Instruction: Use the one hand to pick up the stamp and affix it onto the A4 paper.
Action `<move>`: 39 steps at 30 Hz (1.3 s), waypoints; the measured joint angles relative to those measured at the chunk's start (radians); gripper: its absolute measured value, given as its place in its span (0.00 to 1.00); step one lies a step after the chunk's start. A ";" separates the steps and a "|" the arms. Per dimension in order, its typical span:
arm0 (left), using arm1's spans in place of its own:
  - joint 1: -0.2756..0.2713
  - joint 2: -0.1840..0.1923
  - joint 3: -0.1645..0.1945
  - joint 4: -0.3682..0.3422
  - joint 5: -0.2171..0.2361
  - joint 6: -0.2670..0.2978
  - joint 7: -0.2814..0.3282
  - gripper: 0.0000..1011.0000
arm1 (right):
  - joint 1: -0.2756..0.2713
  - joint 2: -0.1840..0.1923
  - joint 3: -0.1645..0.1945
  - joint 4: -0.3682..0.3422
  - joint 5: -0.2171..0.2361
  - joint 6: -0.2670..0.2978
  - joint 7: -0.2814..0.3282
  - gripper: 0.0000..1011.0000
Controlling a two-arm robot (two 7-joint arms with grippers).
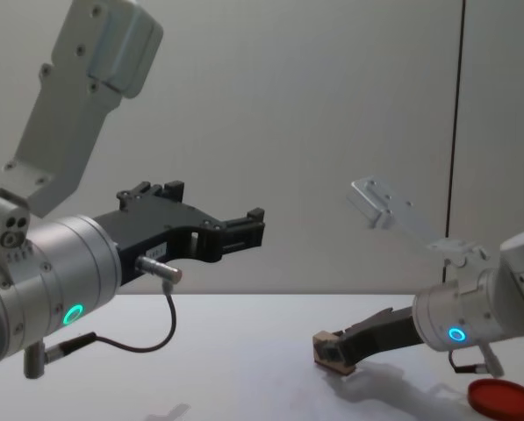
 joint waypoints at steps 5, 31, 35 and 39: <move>0.000 0.000 0.000 0.000 0.000 0.000 0.000 0.99 | 0.001 -0.001 0.000 0.004 0.007 0.002 0.000 0.22; 0.000 0.000 0.000 0.000 0.000 0.000 0.000 0.99 | -0.014 0.005 -0.008 -0.041 0.008 -0.022 0.006 0.22; 0.000 0.000 0.000 0.000 0.000 0.000 0.000 0.99 | -0.020 0.013 -0.004 -0.083 0.002 -0.030 0.017 0.22; 0.000 0.000 0.000 0.000 0.000 0.000 0.000 0.99 | -0.025 0.019 0.001 -0.121 0.003 -0.033 0.028 0.22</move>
